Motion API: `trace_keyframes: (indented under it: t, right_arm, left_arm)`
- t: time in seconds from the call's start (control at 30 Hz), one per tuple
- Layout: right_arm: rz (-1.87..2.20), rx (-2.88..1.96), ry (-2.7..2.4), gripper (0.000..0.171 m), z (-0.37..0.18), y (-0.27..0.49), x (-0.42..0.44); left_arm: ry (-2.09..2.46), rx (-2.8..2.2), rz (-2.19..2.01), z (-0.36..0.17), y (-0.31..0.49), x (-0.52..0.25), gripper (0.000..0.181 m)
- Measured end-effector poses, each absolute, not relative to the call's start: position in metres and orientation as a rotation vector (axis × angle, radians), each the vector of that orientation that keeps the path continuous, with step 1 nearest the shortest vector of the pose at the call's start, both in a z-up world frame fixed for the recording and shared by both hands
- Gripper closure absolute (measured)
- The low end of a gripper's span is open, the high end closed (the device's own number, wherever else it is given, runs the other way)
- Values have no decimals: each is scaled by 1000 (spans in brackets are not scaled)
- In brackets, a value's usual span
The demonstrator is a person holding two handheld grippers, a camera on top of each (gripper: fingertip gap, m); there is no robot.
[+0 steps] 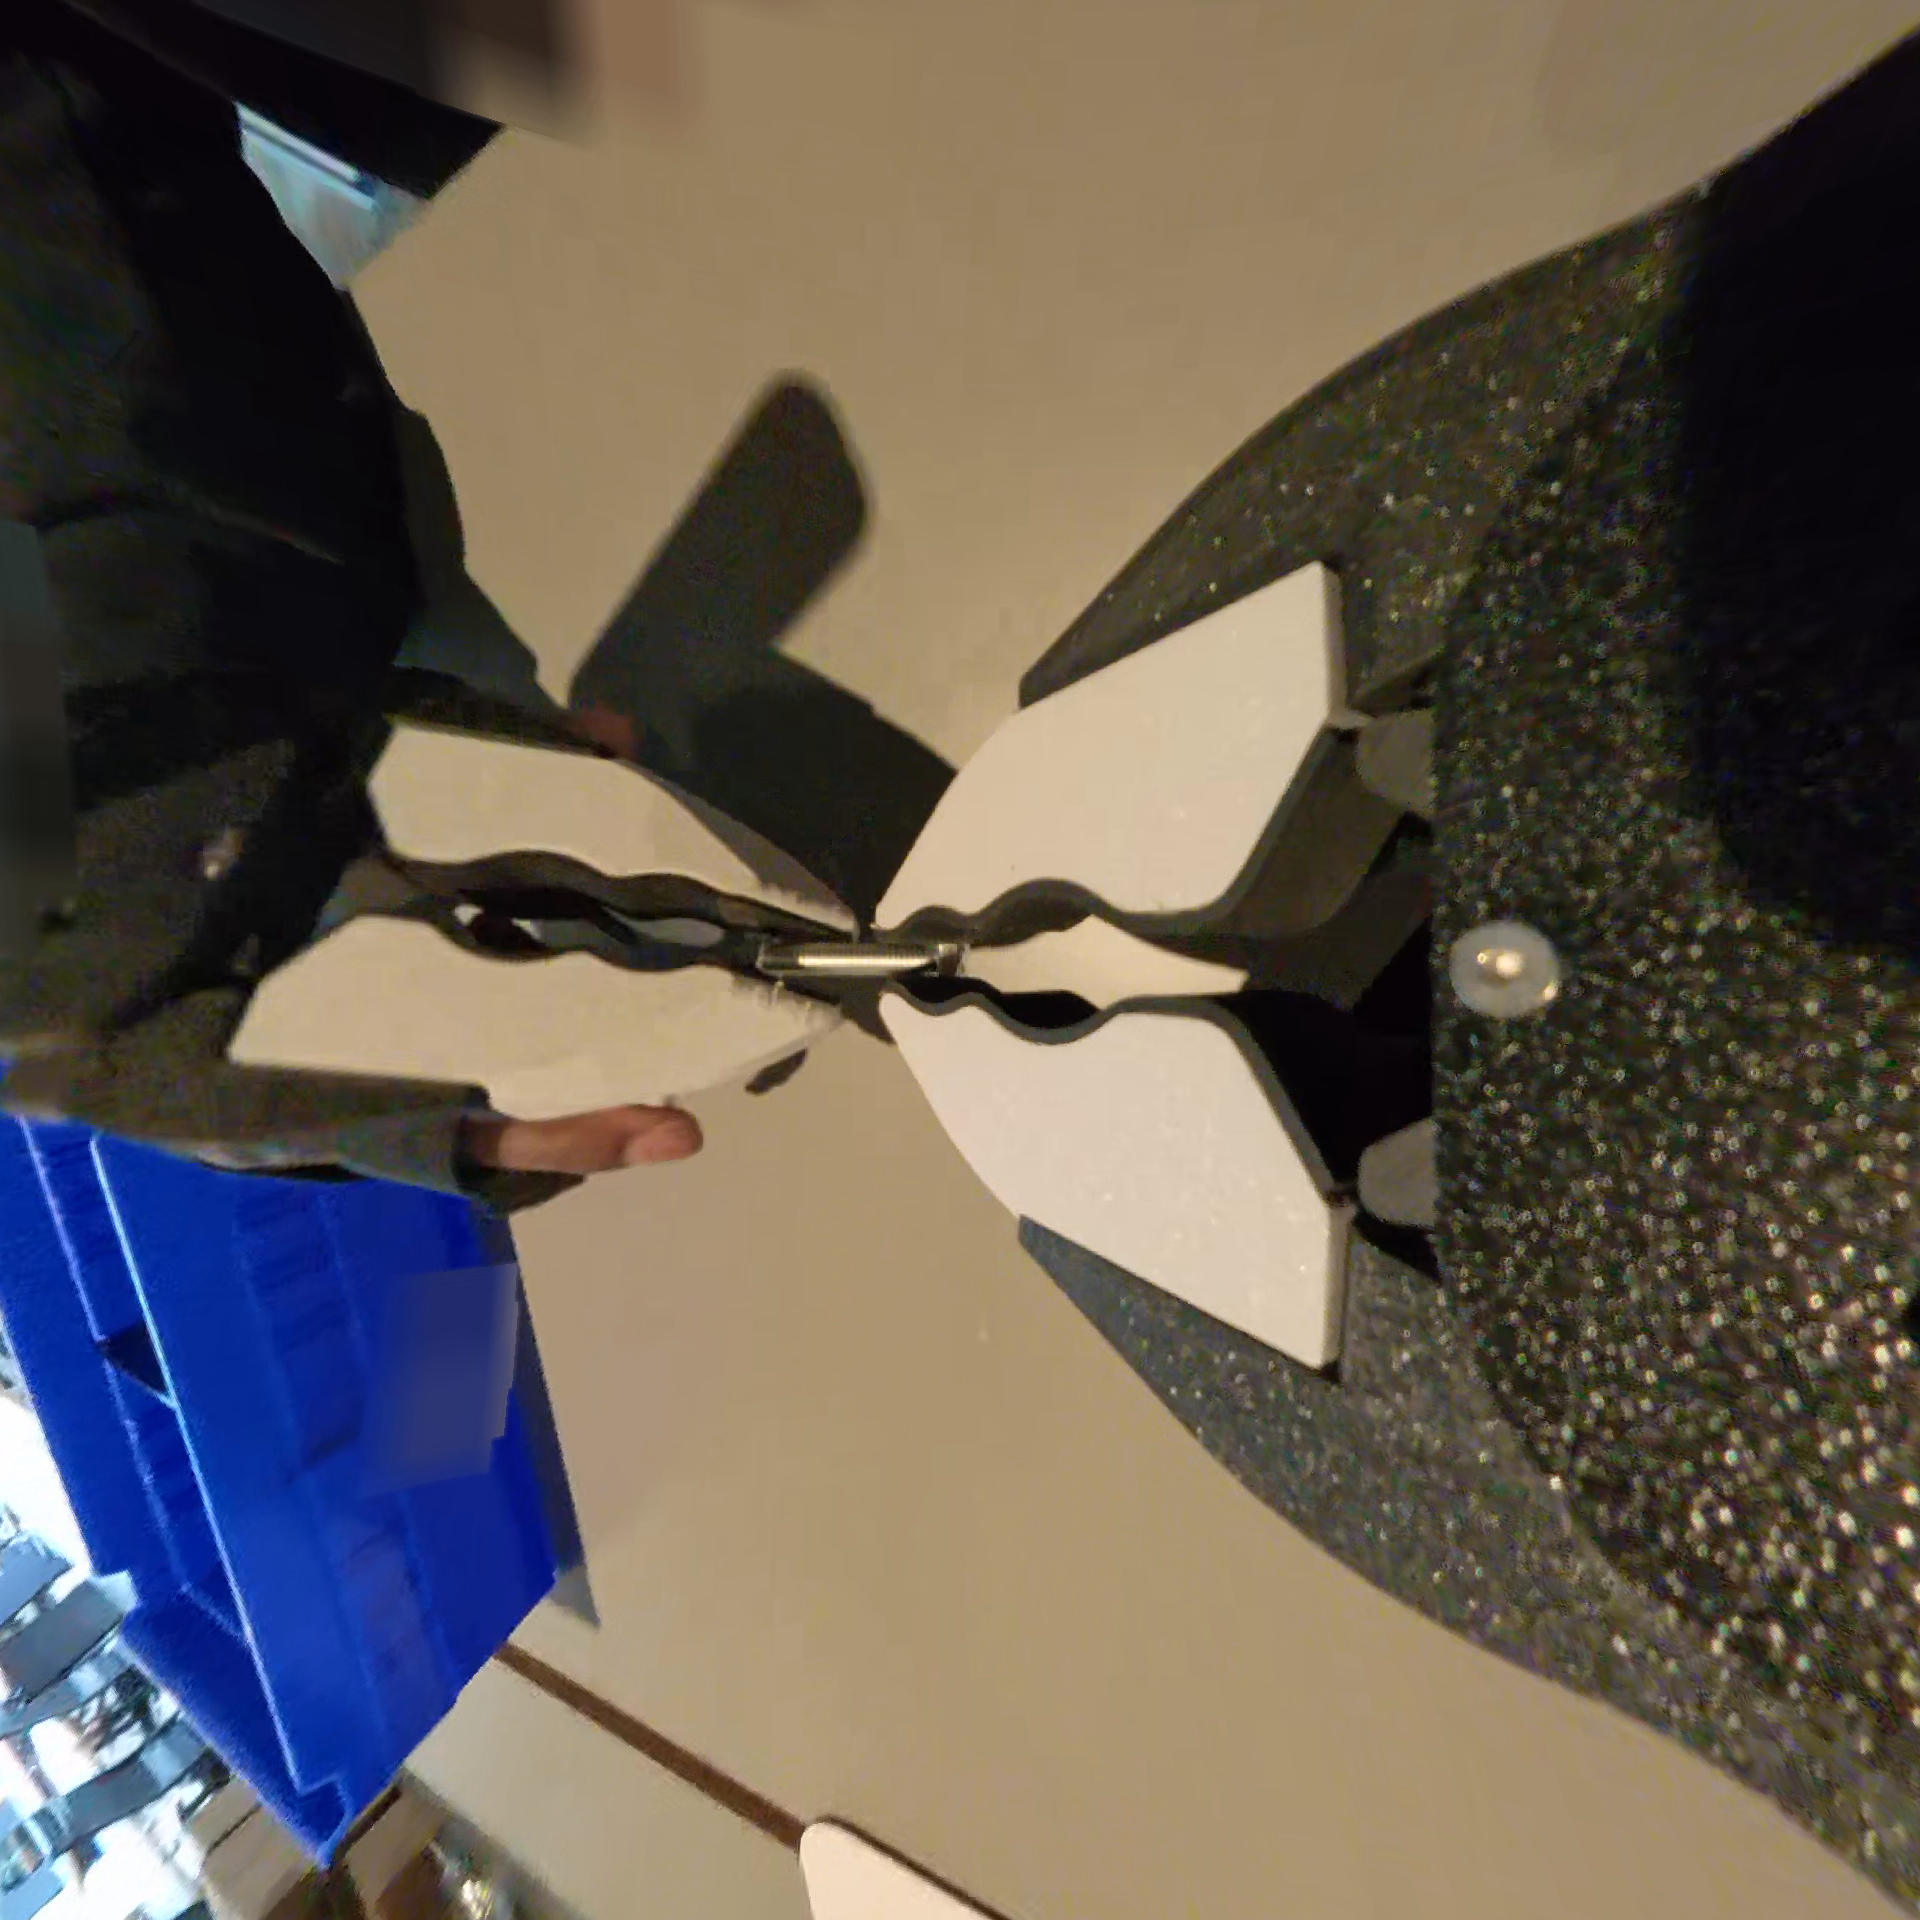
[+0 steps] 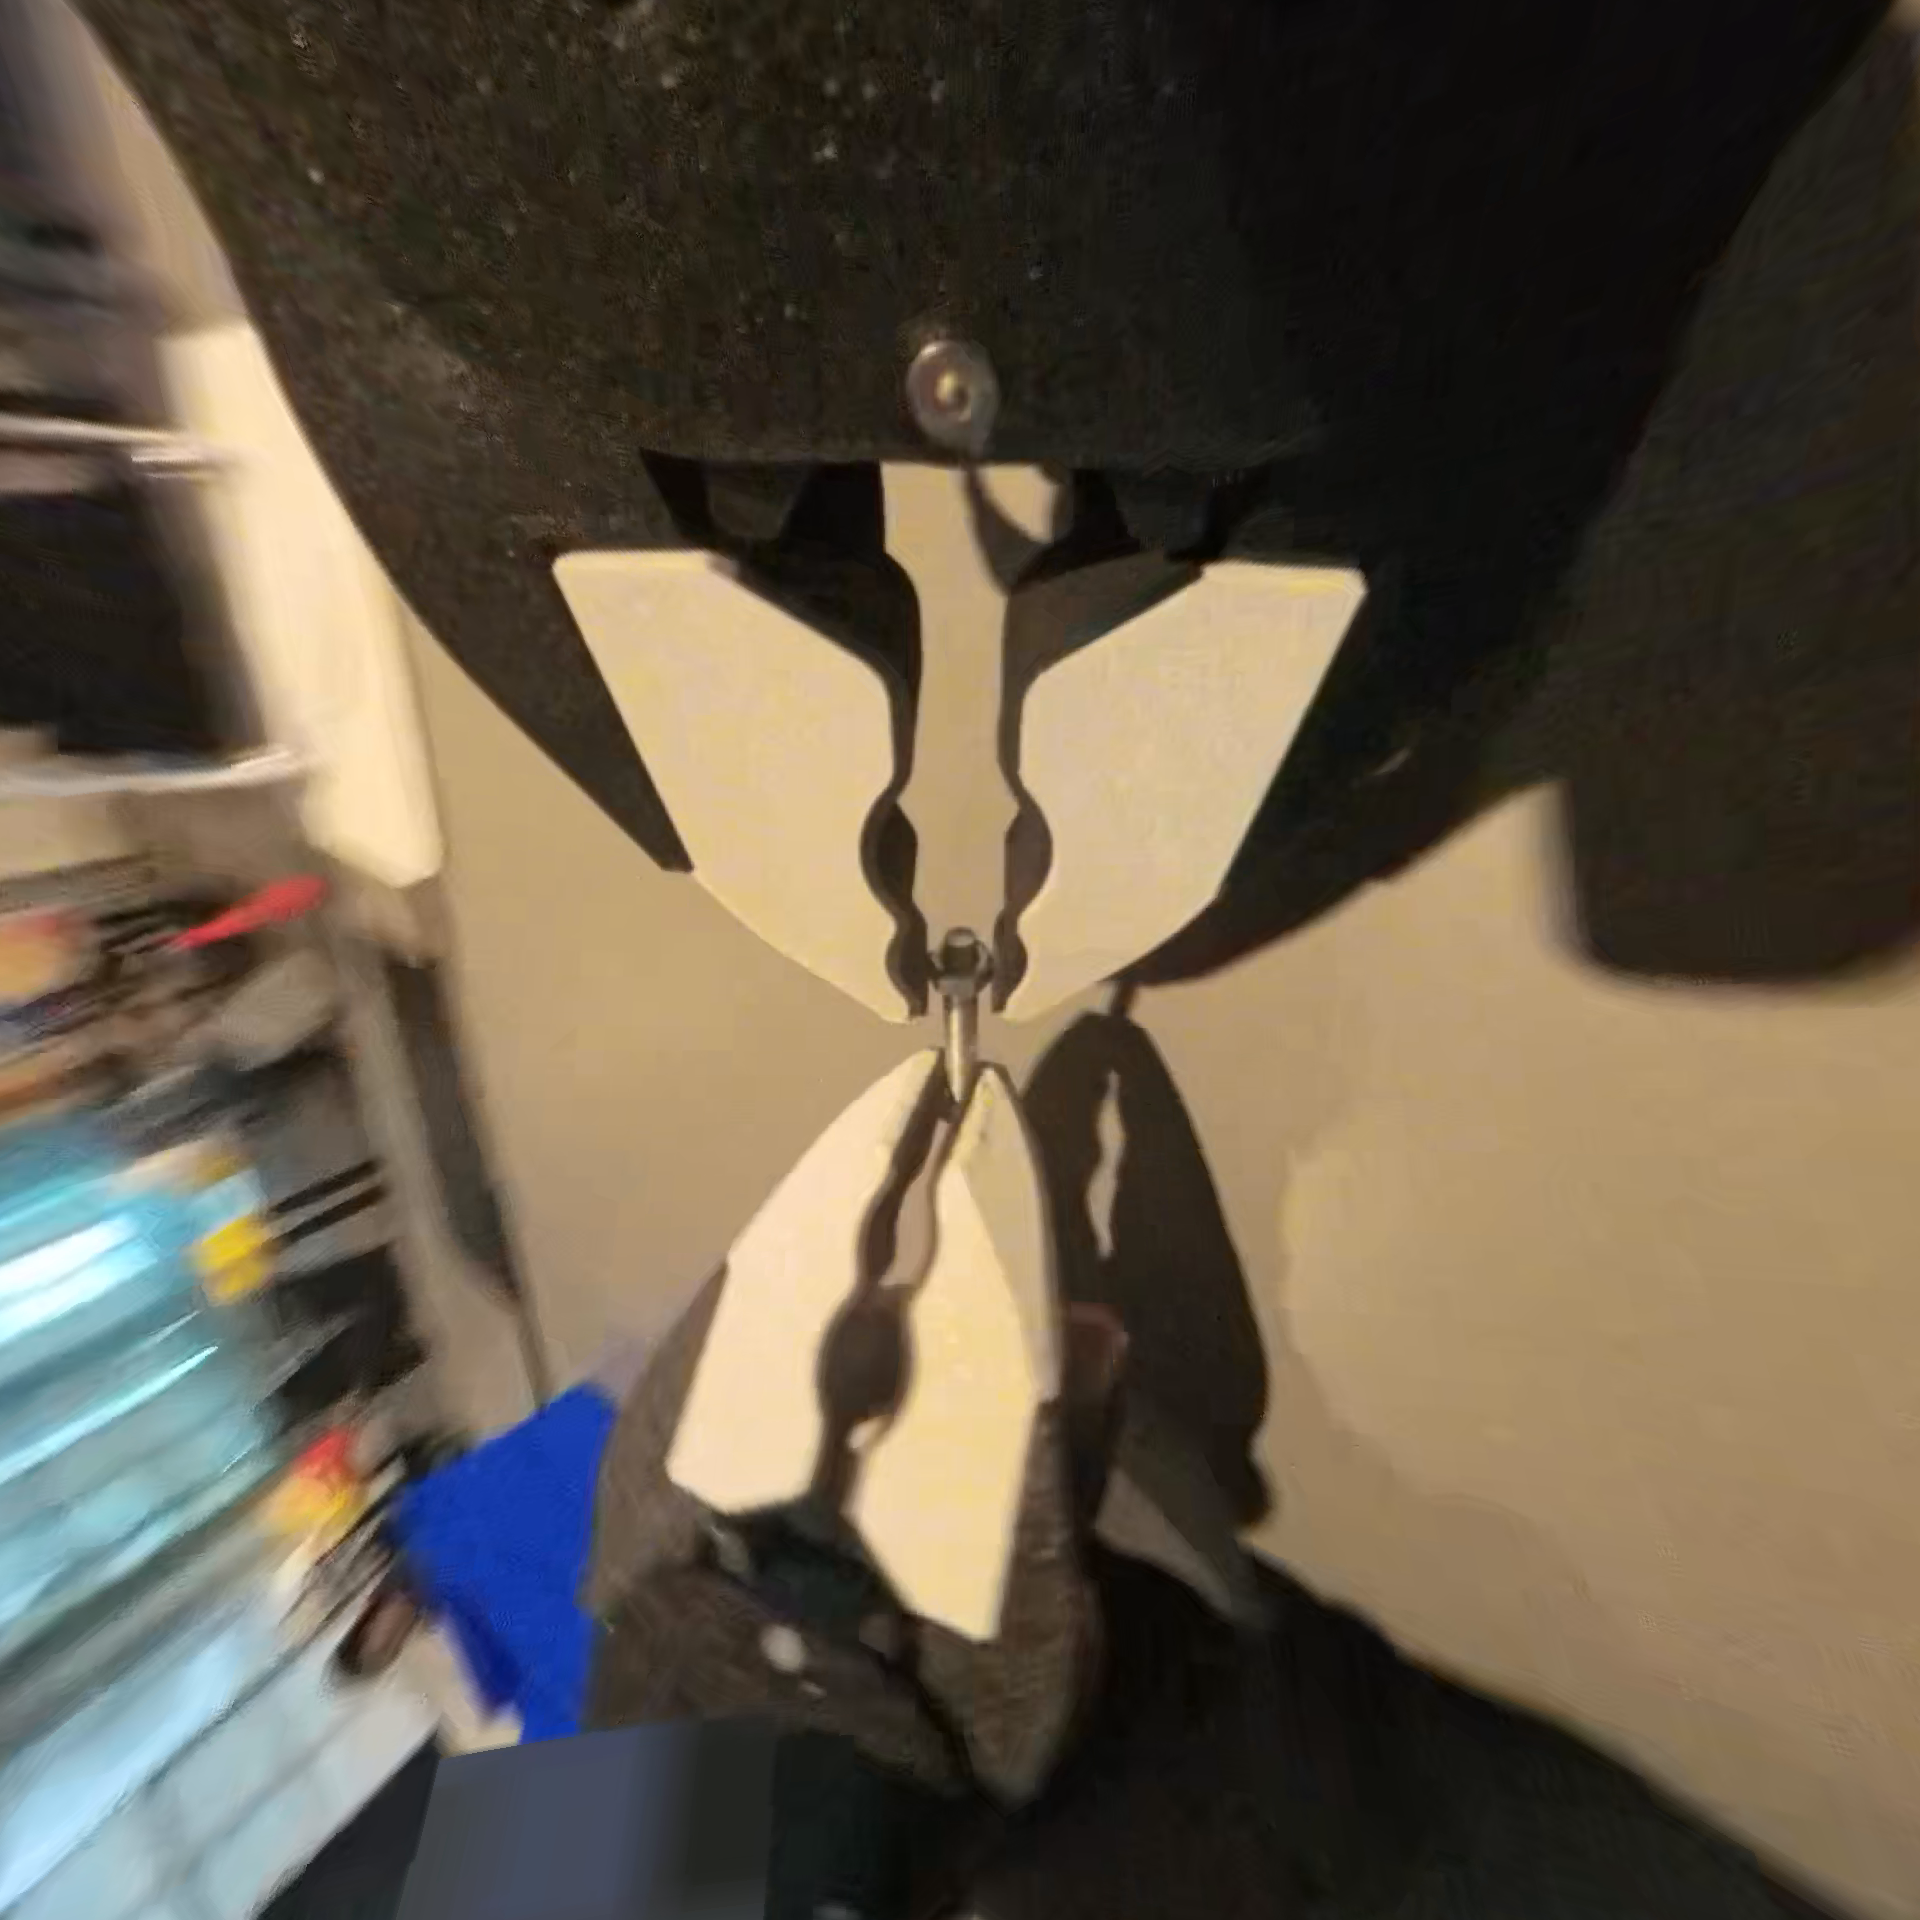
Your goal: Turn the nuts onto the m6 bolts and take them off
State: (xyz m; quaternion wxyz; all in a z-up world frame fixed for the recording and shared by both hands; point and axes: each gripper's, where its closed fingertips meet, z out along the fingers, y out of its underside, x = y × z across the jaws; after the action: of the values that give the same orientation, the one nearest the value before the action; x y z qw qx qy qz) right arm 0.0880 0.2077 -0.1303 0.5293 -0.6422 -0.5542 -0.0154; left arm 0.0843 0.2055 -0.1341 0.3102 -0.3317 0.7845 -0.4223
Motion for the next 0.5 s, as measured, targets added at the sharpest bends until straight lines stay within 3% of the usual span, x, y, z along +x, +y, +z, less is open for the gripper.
trace_keyframes:
  t: [0.1, 0.17, 0.23, 0.33, 0.5]
  right_arm:
    - [-78, -1514, -1301, 156, -129, 209, 89]
    - [126, -1660, -1151, 133, -127, 212, 92]
    - [337, -1787, -1006, 124, -125, 214, 95]
    - [562, -1838, -873, 127, -119, 213, 92]
    - [446, -1804, -983, 155, -122, 211, 87]
  left_arm:
    - [2055, -866, -1093, -133, 208, 86, 176]
    - [2025, -847, -1081, -128, 210, 87, 176]
    - [1999, -831, -1055, -125, 214, 88, 176]
    - [1987, -824, -1024, -124, 217, 88, 176]
    - [2027, -836, -1041, -128, 212, 86, 176]
